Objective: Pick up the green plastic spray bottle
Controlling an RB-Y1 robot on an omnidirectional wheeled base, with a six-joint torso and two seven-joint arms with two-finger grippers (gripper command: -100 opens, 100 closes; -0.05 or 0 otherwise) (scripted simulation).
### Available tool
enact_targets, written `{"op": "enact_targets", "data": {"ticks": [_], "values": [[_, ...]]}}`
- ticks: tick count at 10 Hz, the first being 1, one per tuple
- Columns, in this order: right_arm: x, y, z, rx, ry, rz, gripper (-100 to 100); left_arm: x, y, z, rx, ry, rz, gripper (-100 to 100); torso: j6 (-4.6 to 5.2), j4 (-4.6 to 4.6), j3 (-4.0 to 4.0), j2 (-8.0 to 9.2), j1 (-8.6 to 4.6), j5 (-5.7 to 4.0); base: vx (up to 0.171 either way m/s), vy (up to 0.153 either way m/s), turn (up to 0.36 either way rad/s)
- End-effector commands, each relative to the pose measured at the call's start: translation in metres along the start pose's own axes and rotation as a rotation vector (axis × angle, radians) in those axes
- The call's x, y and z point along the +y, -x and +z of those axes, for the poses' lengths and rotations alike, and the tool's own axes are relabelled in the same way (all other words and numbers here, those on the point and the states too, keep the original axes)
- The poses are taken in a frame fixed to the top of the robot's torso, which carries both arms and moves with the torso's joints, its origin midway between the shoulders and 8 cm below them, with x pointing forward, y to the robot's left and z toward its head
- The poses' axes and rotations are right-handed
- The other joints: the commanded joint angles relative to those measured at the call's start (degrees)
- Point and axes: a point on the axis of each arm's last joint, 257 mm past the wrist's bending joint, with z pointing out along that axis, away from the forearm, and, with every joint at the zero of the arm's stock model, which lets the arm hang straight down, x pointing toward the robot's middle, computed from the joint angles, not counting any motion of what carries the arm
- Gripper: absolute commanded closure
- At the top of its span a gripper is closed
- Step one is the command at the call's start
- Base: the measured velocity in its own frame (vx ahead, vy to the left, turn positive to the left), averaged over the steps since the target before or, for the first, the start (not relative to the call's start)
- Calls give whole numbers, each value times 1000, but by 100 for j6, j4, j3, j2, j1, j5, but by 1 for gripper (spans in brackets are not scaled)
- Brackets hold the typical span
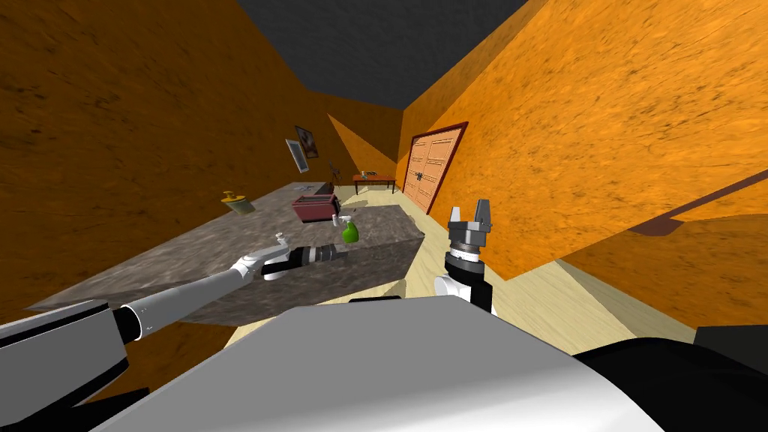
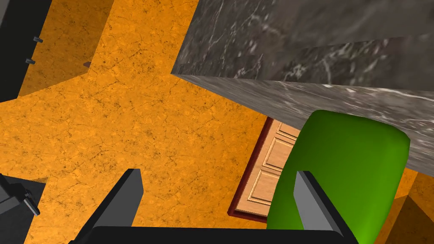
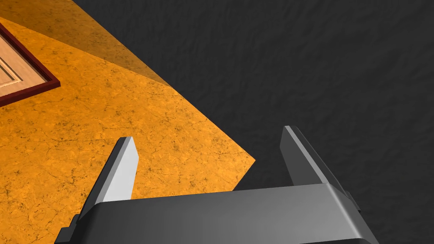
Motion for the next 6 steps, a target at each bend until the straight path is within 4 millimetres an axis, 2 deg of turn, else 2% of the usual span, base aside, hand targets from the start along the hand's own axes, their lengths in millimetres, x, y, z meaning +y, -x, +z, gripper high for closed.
{"op": "enact_targets", "data": {"ticks": [1,2,6], "values": [[0,0,0,0,0,0,0,12,0,-17,67,10,69,-100,0,0,0,0,0,0,61,46,-171],[0,0,0,0,0,0,0,16,1,-23,75,21,74,-100,1,-1,-3,-6,1,0,49,43,-72],[0,0,0,0,0,0,0,46,10,-76,230,57,229,-100,-2,0,-1,-1,-2,0,39,36,-126]]}}
